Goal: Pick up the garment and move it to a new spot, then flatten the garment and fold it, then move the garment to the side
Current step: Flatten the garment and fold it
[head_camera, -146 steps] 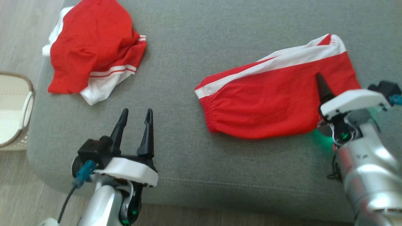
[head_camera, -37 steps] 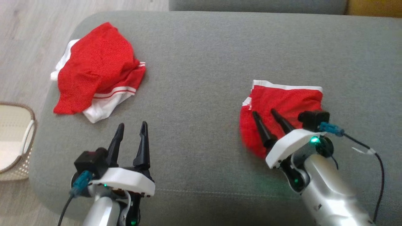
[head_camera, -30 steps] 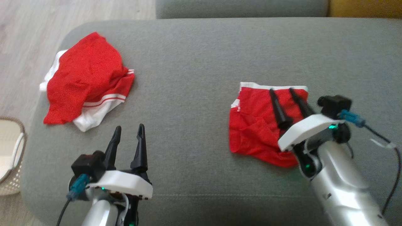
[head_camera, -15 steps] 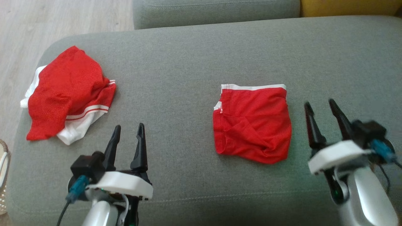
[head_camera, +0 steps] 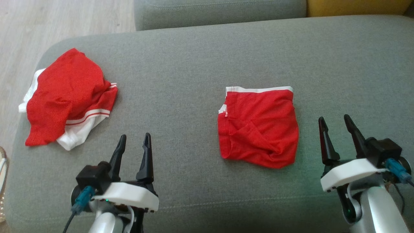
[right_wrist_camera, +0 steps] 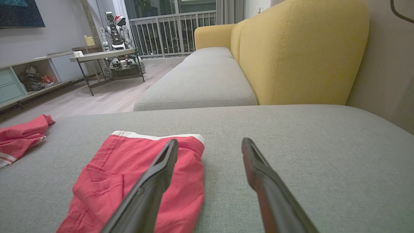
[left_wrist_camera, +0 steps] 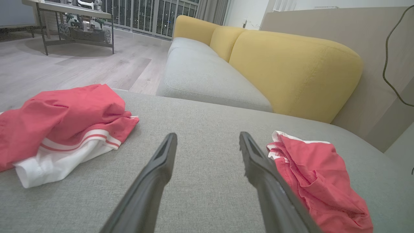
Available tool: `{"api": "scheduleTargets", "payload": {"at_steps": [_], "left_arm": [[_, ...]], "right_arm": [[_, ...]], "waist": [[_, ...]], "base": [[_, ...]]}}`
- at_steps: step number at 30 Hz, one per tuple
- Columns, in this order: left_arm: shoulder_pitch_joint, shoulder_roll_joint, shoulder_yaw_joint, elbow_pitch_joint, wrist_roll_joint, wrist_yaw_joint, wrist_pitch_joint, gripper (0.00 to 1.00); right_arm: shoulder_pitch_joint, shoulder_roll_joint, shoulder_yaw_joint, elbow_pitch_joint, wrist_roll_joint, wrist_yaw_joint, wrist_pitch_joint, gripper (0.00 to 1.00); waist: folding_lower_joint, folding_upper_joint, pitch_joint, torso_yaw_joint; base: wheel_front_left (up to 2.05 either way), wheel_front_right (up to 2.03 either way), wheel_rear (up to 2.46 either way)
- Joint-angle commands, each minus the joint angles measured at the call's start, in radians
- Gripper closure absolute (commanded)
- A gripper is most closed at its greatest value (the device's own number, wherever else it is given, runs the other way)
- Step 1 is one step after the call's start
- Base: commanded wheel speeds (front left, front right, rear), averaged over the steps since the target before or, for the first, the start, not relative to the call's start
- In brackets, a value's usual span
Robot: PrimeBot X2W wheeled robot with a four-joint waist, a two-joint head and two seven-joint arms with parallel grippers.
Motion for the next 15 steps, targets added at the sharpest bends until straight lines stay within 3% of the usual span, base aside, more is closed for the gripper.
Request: {"api": "scheduleTargets", "payload": {"at_steps": [1,5,7,15], "left_arm": [[-0.027,0.003,0.025,-0.039,0.005,0.001,-0.012,0.00],[-0.036,0.003,0.019,-0.038,0.008,-0.003,-0.012,0.00],[-0.043,0.003,0.017,-0.036,0.009,-0.007,-0.012,0.00],[-0.085,0.003,-0.005,-0.008,0.005,-0.017,-0.012,0.00]], "right_arm": [[-0.033,0.002,0.025,-0.039,0.004,0.000,-0.014,0.00],[-0.068,0.002,0.068,-0.035,-0.024,0.000,-0.013,0.00],[-0.095,-0.004,0.094,-0.023,-0.034,0.000,-0.010,1.00],[-0.234,-0.077,0.201,0.130,0.016,0.000,0.025,1.00]], "waist": [[0.0000,-0.0001,0.005,0.005],[0.0000,-0.0001,0.032,0.016],[0.0000,-0.0001,0.049,0.024],[0.0000,-0.0001,0.123,0.077]], "base": [[0.00,0.00,0.00],[0.00,0.00,0.00],[0.00,0.00,0.00],[0.00,0.00,0.00]]}}
